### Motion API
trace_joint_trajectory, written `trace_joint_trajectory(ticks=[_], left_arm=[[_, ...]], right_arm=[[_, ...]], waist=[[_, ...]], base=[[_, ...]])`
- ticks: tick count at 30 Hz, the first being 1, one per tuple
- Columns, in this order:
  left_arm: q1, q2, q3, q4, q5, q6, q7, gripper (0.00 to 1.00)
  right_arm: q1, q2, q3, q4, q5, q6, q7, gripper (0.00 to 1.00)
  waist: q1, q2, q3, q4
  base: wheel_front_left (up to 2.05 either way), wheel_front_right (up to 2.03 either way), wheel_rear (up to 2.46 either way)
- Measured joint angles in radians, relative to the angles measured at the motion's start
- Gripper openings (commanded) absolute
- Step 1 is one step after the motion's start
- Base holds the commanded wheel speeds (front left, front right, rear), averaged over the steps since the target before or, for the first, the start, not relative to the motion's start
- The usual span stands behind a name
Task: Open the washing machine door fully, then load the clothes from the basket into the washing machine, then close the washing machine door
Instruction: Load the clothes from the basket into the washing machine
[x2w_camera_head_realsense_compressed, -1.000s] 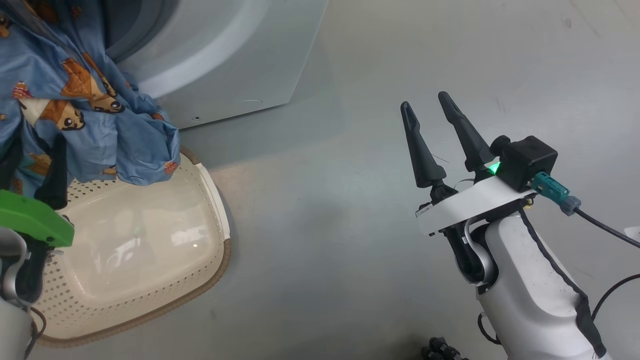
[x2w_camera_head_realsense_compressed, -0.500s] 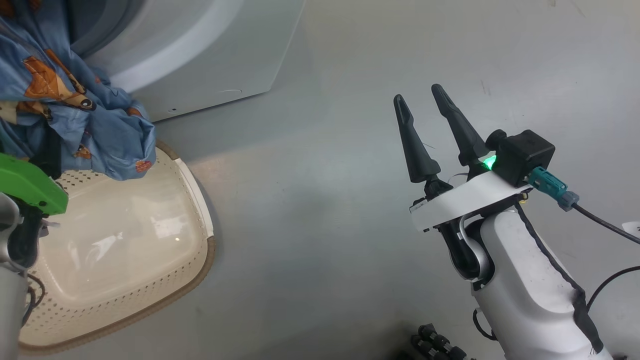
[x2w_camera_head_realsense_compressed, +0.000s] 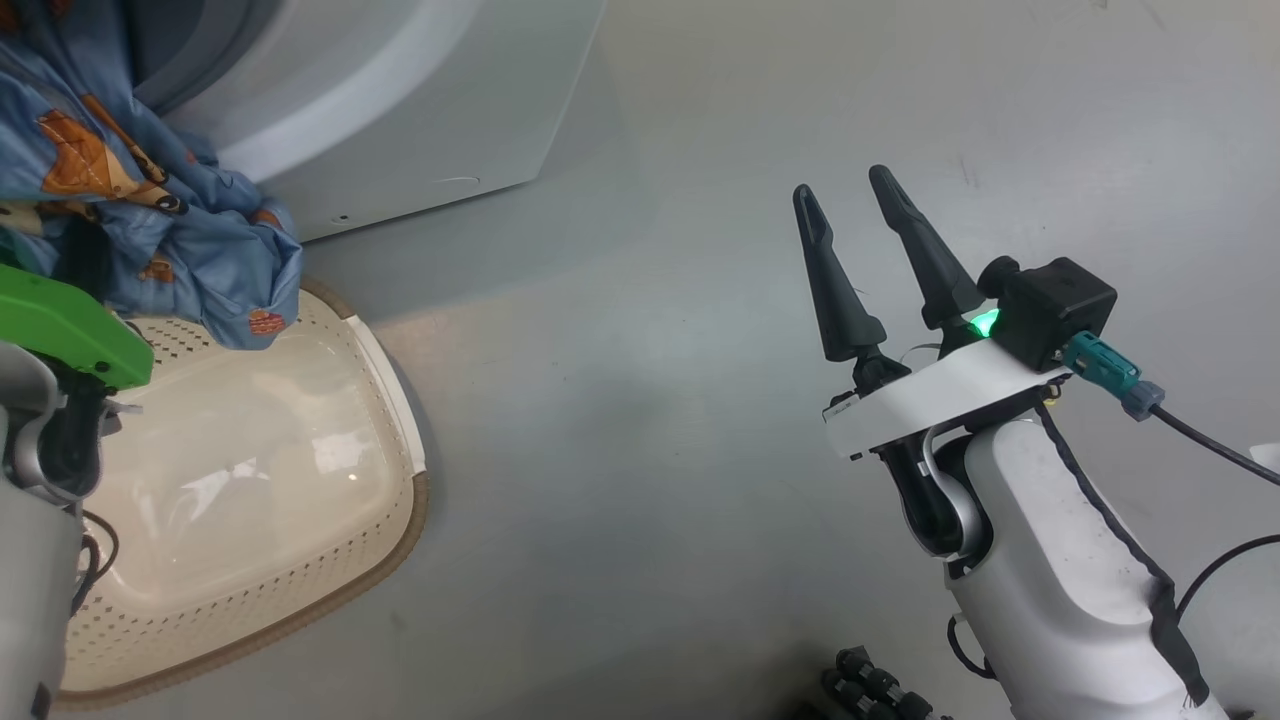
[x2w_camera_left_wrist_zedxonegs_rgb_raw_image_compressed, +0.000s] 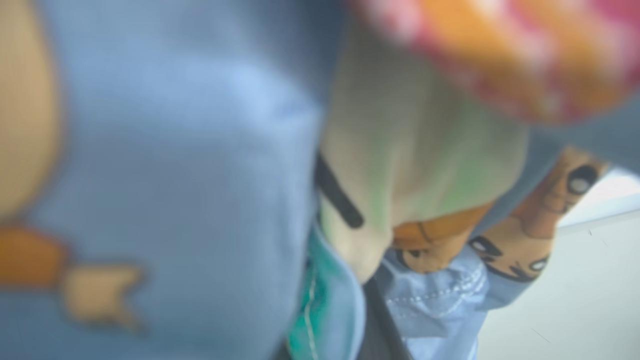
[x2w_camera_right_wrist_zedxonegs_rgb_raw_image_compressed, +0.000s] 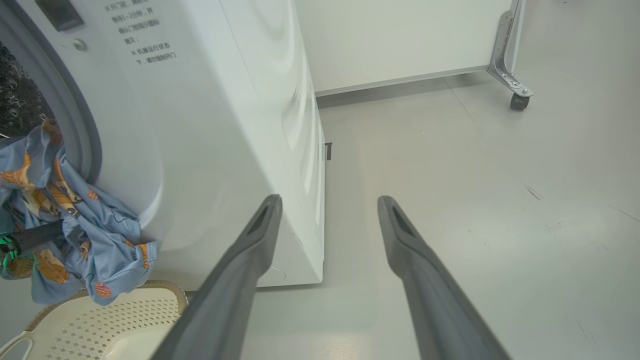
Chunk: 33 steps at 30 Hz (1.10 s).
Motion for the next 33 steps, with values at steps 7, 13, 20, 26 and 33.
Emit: trace_joint_trajectory(ticks=[7, 13, 20, 26, 33], left_arm=[[-0.011, -0.04, -0.039, 0.004, -0.022, 0.0, -0.072, 0.0], [-0.01, -0.042, -0.076, -0.02, -0.022, 0.0, -0.119, 0.0], [0.005, -0.025, -0.105, -0.064, -0.023, 0.0, -0.166, 0.0], [0.013, 0.0, -0.102, -0.127, -0.038, 0.0, -0.216, 0.0], [-0.052, 0.05, -0.083, -0.19, -0.04, 0.0, -0.224, 0.0]], right_arm=[[0.0, 0.0, -0.018, 0.0, -0.002, -0.007, 0.0, 1.0], [0.0, 0.0, -0.02, 0.001, -0.005, -0.007, 0.0, 1.0], [0.0, 0.0, -0.018, 0.004, -0.005, -0.007, 0.0, 1.0], [0.0, 0.0, -0.02, 0.01, -0.005, -0.007, 0.0, 1.0], [0.002, -0.001, -0.019, 0.017, -0.005, -0.007, 0.0, 1.0]], waist=[[0.0, 0.0, -0.01, 0.028], [0.0, 0.0, -0.018, 0.053], [0.0, 0.0, -0.03, 0.068], [0.0, 0.0, -0.042, 0.077], [0.0, 0.0, -0.057, 0.085]], base=[[0.0, 0.0, 0.0], [0.0, 0.0, 0.0], [0.0, 0.0, 0.0], [0.0, 0.0, 0.0], [0.0, 0.0, 0.0]])
